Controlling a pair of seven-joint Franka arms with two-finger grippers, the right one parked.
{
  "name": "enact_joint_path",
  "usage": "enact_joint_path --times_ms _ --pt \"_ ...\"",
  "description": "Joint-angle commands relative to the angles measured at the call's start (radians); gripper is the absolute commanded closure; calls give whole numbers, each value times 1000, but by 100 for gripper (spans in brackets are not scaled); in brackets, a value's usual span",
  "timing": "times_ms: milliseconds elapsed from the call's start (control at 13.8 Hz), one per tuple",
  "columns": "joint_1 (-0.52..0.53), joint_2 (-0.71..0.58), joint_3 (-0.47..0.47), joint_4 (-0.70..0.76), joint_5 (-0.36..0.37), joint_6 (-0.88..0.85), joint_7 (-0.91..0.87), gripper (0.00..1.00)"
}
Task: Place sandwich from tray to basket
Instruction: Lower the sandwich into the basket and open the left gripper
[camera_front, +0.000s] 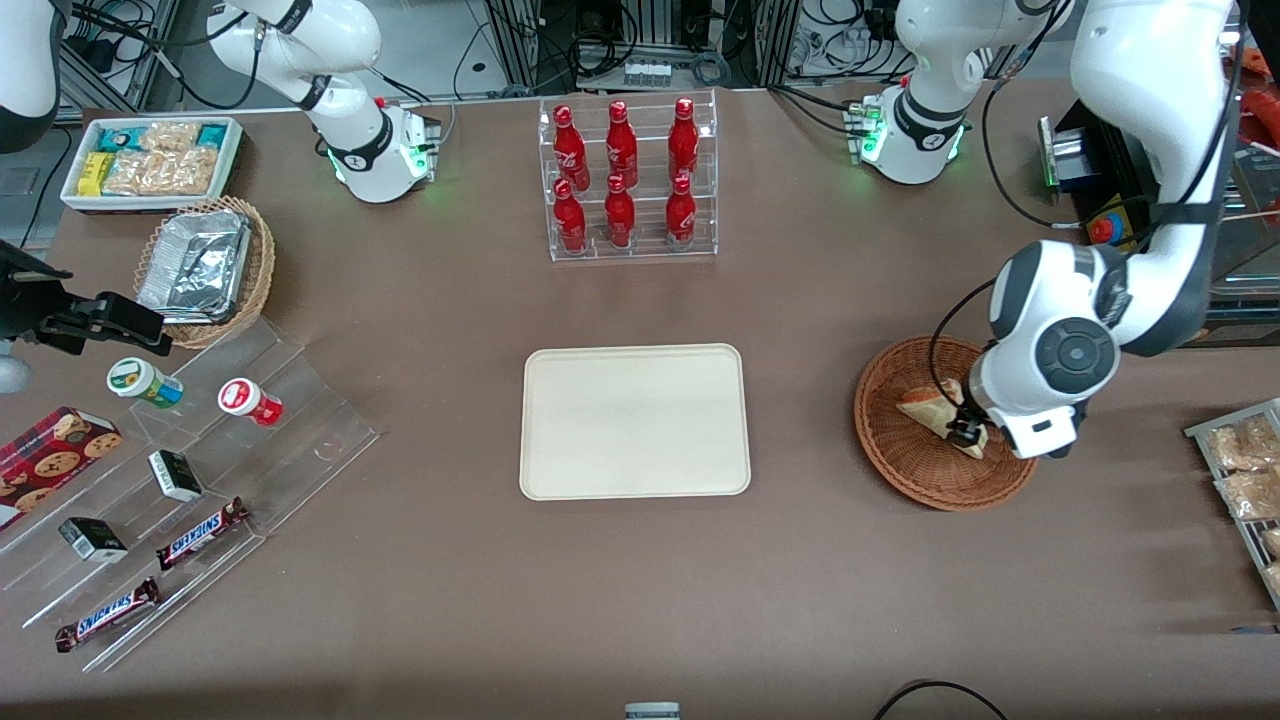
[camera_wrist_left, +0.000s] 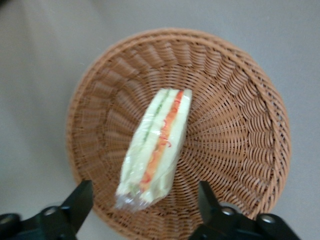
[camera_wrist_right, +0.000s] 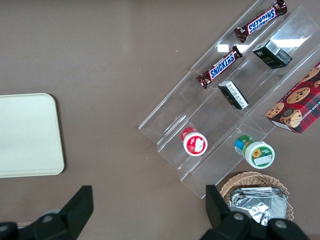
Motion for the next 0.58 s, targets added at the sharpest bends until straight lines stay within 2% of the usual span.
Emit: enact_joint_path --times_ms 0,291,509 --pt "4 -17 -13 118 -12 -154 64 0" --pt "9 -122 -12 198 -35 -333 315 0" --pt "35 -208 -1 237 -83 -423 542 0"
